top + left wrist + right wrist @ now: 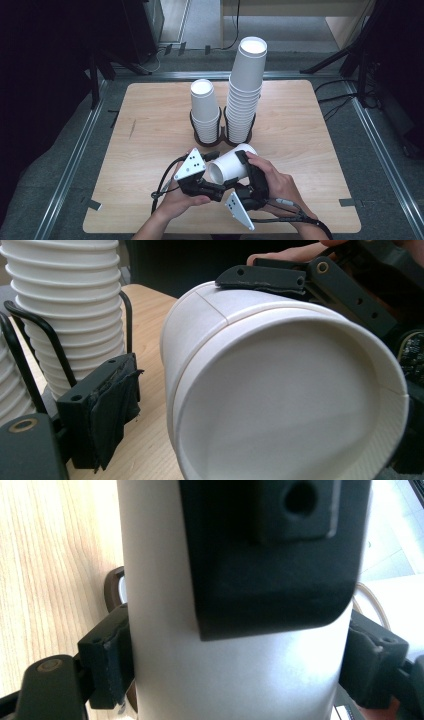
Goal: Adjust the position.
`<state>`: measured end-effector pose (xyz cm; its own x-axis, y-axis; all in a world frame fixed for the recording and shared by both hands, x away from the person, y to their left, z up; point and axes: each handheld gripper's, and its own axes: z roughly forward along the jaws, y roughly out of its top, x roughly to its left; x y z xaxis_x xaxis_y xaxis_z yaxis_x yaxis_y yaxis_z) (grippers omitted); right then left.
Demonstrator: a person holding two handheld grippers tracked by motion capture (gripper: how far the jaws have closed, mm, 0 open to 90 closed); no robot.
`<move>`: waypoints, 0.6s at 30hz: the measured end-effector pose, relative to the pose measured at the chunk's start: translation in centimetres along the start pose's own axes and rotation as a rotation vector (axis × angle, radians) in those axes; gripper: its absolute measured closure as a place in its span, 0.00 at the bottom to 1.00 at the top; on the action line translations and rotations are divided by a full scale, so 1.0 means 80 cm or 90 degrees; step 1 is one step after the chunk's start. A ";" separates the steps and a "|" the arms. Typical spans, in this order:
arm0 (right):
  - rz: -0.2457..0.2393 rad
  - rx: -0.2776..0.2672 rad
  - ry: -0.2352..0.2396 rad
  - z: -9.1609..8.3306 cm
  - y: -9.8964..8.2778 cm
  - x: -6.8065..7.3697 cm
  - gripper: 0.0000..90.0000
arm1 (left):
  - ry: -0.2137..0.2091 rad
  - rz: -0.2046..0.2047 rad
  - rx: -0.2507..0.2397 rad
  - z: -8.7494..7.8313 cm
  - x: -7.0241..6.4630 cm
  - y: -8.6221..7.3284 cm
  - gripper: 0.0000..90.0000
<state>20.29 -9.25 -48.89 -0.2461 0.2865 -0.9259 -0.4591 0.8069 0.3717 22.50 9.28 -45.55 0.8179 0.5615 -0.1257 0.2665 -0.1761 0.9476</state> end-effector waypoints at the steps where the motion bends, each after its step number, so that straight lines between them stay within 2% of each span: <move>1: 0.001 0.000 0.000 0.000 0.000 0.000 0.18 | 0.001 0.001 -0.001 0.000 -0.001 0.000 0.07; 9: 0.006 -0.002 -0.002 -0.001 0.000 0.000 0.18 | 0.022 0.020 0.000 0.000 -0.008 0.001 0.12; 18: 0.006 -0.004 -0.001 -0.001 0.000 0.001 0.19 | 0.021 0.026 -0.004 -0.002 -0.011 0.002 0.20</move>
<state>20.19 -9.28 -48.93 -0.2493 0.2948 -0.9224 -0.4615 0.8012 0.3808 21.71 8.87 -45.25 0.8110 0.5800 -0.0769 0.2300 -0.1952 0.9534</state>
